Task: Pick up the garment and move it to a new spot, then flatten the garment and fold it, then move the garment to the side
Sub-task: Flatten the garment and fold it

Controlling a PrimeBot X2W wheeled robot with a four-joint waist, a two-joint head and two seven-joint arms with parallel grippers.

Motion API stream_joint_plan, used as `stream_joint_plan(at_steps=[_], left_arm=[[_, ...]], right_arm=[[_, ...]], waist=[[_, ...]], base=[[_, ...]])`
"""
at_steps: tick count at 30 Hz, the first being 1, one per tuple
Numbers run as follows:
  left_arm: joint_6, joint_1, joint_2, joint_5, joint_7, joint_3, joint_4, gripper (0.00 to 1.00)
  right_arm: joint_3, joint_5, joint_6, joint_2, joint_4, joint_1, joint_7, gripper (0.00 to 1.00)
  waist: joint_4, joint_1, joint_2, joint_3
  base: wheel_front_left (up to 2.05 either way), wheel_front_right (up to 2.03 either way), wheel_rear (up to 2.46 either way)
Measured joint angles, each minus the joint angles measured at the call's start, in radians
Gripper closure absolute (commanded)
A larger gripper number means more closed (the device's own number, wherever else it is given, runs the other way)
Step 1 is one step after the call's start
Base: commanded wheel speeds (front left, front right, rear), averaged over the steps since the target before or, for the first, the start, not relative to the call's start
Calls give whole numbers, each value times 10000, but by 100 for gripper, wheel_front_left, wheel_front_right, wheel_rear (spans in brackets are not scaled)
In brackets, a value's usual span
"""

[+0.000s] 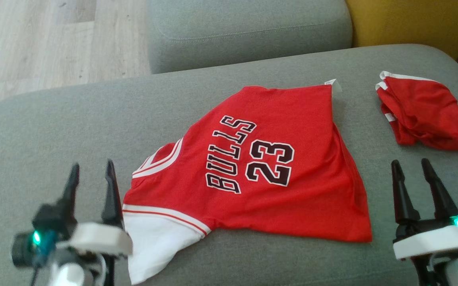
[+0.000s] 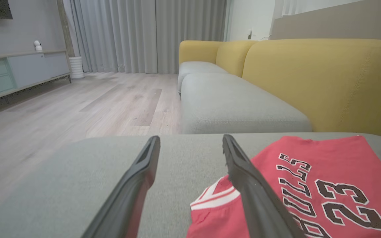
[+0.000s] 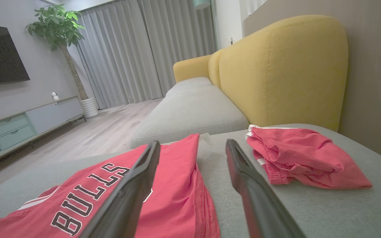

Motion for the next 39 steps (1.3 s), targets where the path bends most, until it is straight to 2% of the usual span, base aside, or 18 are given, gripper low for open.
stream_joint_plan(at_steps=[5, 10, 12, 13, 22, 25, 27, 32, 35, 39], left_arm=[[-502, 769, -719, 623, 0, 397, 240, 0], [-1037, 812, -1244, 1074, 0, 974, 431, 0], [-1129, 815, -1312, 1162, 0, 1043, 485, 0], [-1331, 820, -1452, 1312, 0, 1233, 554, 0], [-1852, 821, -1841, 1812, 0, 1806, 631, 0], [-2100, 846, -1879, 1774, 6, 1825, 1110, 0], [-2243, 913, -1858, 1576, 616, 1791, 1383, 0], [-2387, 1011, -1593, 1281, 3336, 1467, 1488, 0], [-2378, 1296, -1509, 1022, 4780, 1319, 1095, 0], [-2389, 1669, -1503, 642, 6027, 1175, 807, 0]], right_arm=[[33, -142, 0, 48, 23, 0, -88, 0], [13, -169, 0, 48, 65, 0, -176, 0], [12, -169, 0, 48, 75, -1, -176, 0], [6, -169, 0, 48, 115, -1, -176, 0], [-136, -169, 0, 40, 301, -4, -136, 0], [-374, -169, 0, -17, 456, 0, 610, 0], [-357, -94, 0, -196, 560, 10, 1645, 0], [67, 412, 0, -322, 612, 613, 4506, 0], [-48, 581, 0, -207, 775, 928, 5497, 0], [-535, 545, 0, 186, 842, 983, 6040, 0]], waist=[[95, 0, 0, 6], [158, 0, 0, 7], [164, 0, 0, 13], [172, 0, 0, 20], [221, 0, 0, 34], [280, 0, 0, 46], [335, 0, 0, 63], [529, 0, 0, 123], [638, 0, 0, 174], [714, 0, 0, 288]], base=[[0, 0, 0], [0, 0, 0], [0, 0, 0], [0, 0, 0], [0, 0, 0], [0, 0, 0], [0, 0, 0], [0, 0, 0], [0, 0, 0], [0, 0, 0]])
